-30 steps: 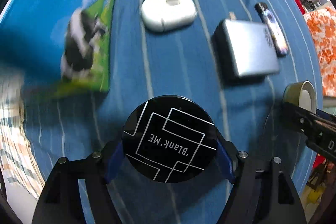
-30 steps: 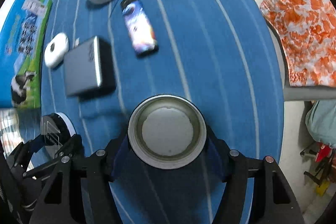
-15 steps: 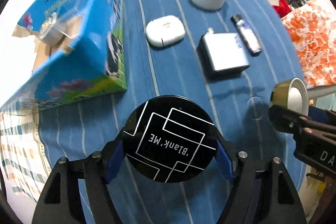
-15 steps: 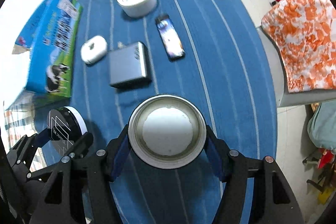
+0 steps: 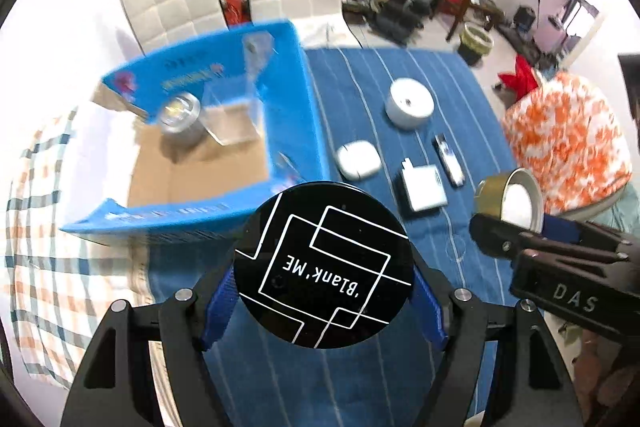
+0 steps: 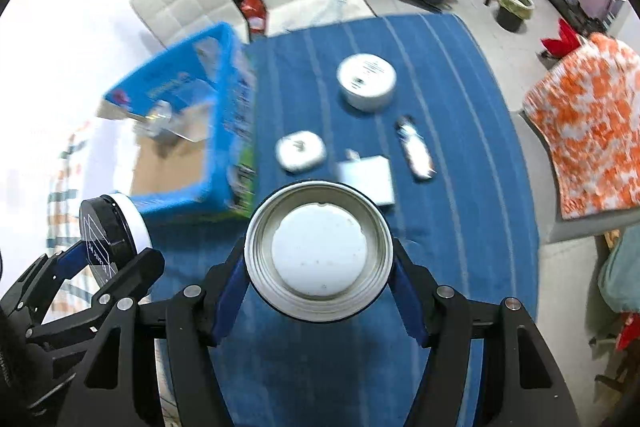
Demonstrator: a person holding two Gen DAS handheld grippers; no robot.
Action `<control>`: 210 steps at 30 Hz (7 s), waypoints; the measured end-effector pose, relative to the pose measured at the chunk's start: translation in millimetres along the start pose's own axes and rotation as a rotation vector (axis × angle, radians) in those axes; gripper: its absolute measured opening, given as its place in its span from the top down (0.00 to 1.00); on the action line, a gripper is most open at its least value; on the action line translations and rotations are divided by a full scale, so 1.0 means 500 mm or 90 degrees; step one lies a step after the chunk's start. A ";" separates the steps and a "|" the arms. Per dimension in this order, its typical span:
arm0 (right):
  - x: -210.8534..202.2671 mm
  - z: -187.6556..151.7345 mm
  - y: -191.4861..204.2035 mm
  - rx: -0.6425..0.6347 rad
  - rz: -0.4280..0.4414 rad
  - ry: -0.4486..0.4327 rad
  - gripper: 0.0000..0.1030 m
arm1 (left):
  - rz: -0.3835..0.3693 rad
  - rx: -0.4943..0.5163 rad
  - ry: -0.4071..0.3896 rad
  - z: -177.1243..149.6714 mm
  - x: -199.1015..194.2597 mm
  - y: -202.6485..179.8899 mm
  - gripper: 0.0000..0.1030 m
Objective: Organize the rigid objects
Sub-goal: 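Carry the black case and tin lid into the blue box and release both, then withdraw both tools from the box toward the remaining items, then grasp the black charger with the right tool while the left tool grasps the white cream jar, then carry the cream jar and charger over the blue box with both tools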
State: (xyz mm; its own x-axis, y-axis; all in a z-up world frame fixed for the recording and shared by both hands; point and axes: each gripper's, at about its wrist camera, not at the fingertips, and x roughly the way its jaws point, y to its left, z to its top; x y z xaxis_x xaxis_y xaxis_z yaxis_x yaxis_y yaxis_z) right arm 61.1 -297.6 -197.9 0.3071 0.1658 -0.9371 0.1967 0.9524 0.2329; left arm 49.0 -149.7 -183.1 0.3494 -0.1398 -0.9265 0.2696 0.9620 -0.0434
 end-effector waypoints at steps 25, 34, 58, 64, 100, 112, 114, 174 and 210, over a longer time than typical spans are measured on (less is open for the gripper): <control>0.338 0.184 0.337 0.001 0.011 0.119 0.35 | 0.010 -0.172 0.071 0.220 0.170 0.497 0.29; 0.472 0.192 0.356 0.030 -0.032 0.187 0.35 | 0.004 -0.180 0.160 0.266 0.334 0.549 0.29; 0.540 0.226 0.374 0.038 -0.030 0.233 0.13 | -0.069 -0.154 0.194 0.309 0.371 0.542 0.13; 0.520 0.230 0.382 0.021 -0.048 0.217 0.08 | -0.047 -0.140 0.175 0.310 0.349 0.532 0.00; -0.023 0.086 0.444 -0.120 0.012 -0.039 0.00 | 0.083 -0.115 -0.049 0.132 -0.075 0.490 0.00; -0.073 0.079 0.147 -0.025 0.021 -0.006 0.00 | 0.068 -0.093 -0.043 0.104 -0.105 0.297 0.00; -0.061 0.082 0.064 0.008 -0.003 -0.001 0.00 | 0.048 -0.072 -0.023 0.105 -0.072 0.229 0.00; 0.300 0.343 -0.491 0.146 -0.032 0.088 0.38 | -0.007 0.033 0.248 0.370 0.585 -0.270 0.16; 0.061 0.251 -0.307 0.076 -0.051 -0.036 0.40 | -0.016 0.042 0.055 0.294 0.257 -0.192 0.36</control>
State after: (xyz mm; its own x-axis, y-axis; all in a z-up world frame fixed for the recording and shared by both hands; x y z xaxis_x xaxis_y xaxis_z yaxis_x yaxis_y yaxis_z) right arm 156.9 -470.8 -229.7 0.3376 0.0718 -0.9385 0.3309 0.9244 0.1897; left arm 199.8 -294.4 -242.9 0.2642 -0.1398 -0.9543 0.3360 0.9408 -0.0448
